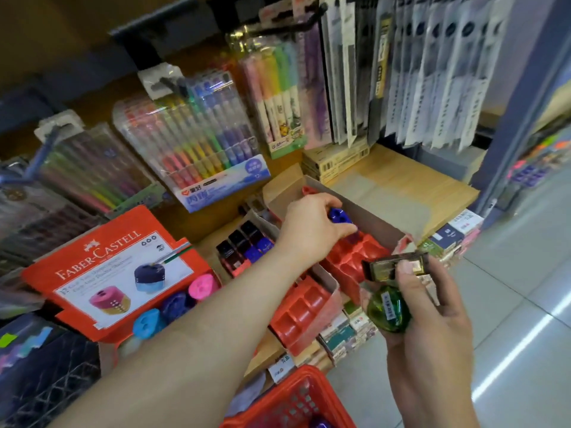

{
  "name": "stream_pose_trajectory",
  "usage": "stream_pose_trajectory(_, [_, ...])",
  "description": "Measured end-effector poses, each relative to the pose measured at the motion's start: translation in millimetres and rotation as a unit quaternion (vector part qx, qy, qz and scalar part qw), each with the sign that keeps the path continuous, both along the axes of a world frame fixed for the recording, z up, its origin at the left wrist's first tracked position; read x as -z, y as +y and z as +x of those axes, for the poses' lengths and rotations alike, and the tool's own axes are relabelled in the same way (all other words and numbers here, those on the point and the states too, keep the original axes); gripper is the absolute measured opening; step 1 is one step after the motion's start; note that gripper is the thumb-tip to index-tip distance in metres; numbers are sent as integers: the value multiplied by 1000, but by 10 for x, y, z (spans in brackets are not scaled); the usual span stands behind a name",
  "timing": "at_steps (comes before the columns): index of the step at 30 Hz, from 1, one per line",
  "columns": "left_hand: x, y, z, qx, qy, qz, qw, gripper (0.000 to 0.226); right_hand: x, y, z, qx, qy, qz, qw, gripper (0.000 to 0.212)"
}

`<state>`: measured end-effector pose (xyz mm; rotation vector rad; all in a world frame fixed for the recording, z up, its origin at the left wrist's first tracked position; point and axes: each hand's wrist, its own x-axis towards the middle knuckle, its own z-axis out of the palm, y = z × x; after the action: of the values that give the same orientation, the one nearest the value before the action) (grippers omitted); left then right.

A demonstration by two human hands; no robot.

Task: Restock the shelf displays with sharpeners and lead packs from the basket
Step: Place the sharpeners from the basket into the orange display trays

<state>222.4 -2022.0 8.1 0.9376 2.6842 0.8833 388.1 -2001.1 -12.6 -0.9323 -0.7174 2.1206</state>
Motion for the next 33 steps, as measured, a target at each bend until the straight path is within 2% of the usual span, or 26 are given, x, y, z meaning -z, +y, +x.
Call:
stream_pose_trajectory(6, [48,135,-19,39,121,-73,989,52,54,-18,-17,-14,0,-7,1000,46])
stream_pose_trajectory(11, [50,184,42,62,143,-98,983,36,64,-22,2,-21,-29,-6,999,55])
stream_pose_trajectory(15, [-130,109,146,57,123,-125,983,31,61,-29,45,-29,-23,7,999,45])
stream_pose_trajectory(16, [-217,24,225,48,83,-105,990,34,42,-30,59,-30,-18,15,999,46])
stream_pose_trajectory(18, [-406,-231,467,36,-75,-37,996,41,-19,-33,80,-35,4,35,999,56])
stream_pose_trajectory(20, [-518,-533,752,27,-231,35,972,31,-89,-52,87,-58,26,64,996,65])
stream_pose_trajectory(21, [-522,-672,881,14,-272,84,958,23,-118,-65,89,-73,38,76,994,66])
stream_pose_trajectory(23, [-439,-883,1038,-44,-299,189,934,28,-147,-110,91,-109,46,101,988,65])
stream_pose_trajectory(27, [-351,-1103,1110,-129,-304,300,895,35,-154,-274,68,-173,18,142,974,74])
stream_pose_trajectory(29, [-366,-1164,1108,-162,-307,332,877,38,-157,-338,55,-184,7,147,972,61])
stream_pose_trajectory(33, [-359,-1297,1087,-202,-260,335,883,37,-157,-434,29,-201,-25,146,968,43])
